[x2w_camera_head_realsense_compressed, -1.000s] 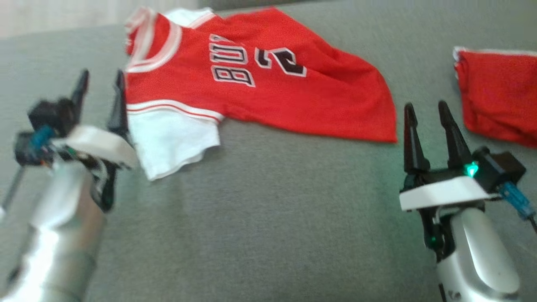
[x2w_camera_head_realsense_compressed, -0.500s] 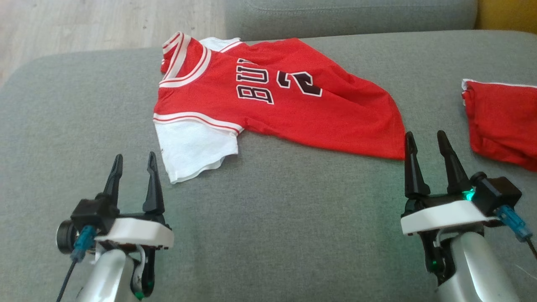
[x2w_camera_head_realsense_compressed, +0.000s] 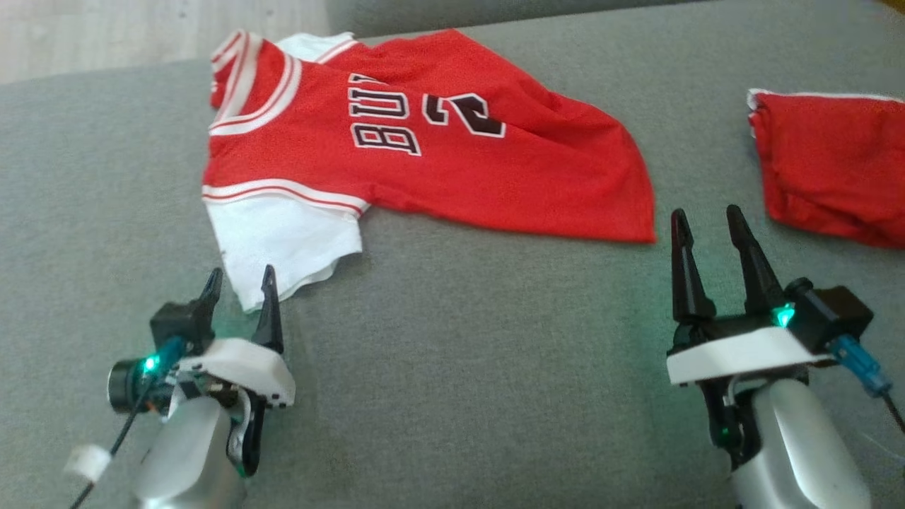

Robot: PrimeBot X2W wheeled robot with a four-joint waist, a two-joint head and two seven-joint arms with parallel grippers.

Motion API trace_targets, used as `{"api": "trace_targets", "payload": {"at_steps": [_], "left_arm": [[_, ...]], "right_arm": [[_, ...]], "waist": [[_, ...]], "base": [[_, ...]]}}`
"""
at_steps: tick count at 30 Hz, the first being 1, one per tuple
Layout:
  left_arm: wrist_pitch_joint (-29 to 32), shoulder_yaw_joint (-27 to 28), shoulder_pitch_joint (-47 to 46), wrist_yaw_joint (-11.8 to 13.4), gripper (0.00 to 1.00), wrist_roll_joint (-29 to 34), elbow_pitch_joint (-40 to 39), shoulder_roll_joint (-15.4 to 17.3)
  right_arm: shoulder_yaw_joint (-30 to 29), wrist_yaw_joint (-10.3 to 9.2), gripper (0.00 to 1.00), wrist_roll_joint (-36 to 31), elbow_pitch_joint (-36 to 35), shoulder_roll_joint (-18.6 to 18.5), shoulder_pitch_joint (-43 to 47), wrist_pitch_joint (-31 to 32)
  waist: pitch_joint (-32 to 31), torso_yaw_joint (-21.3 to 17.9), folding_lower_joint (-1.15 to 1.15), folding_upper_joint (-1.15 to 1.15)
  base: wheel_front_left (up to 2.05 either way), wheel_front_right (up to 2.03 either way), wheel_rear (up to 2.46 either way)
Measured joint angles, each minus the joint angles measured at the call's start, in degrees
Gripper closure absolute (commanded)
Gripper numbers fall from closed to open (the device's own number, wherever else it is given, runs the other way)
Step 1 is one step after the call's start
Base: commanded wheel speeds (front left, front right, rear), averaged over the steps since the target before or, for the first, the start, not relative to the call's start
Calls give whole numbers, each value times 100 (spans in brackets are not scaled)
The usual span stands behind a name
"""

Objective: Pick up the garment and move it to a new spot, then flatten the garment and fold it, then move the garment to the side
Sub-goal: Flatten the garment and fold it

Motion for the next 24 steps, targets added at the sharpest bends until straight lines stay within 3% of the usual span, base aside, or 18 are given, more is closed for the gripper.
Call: {"api": "trace_targets", "payload": {"at_steps": [11,20,24], "left_arm": [[298,5,-583,88,0,-116,959,-64],[-168,4,-591,43,0,-158,1183,-168],[-267,21,-583,148,0,-158,1224,-153]], "right_arm": [[-35,0,0,47,-51,0,-165,0],[-102,0,0,47,-38,0,-163,0],[-101,0,0,47,-15,0,-163,0]], "waist": [[225,-242,0,0],[115,-79,0,0],[45,-2,0,0]], "base": [[0,0,0],[0,0,0],[0,0,0]]}}
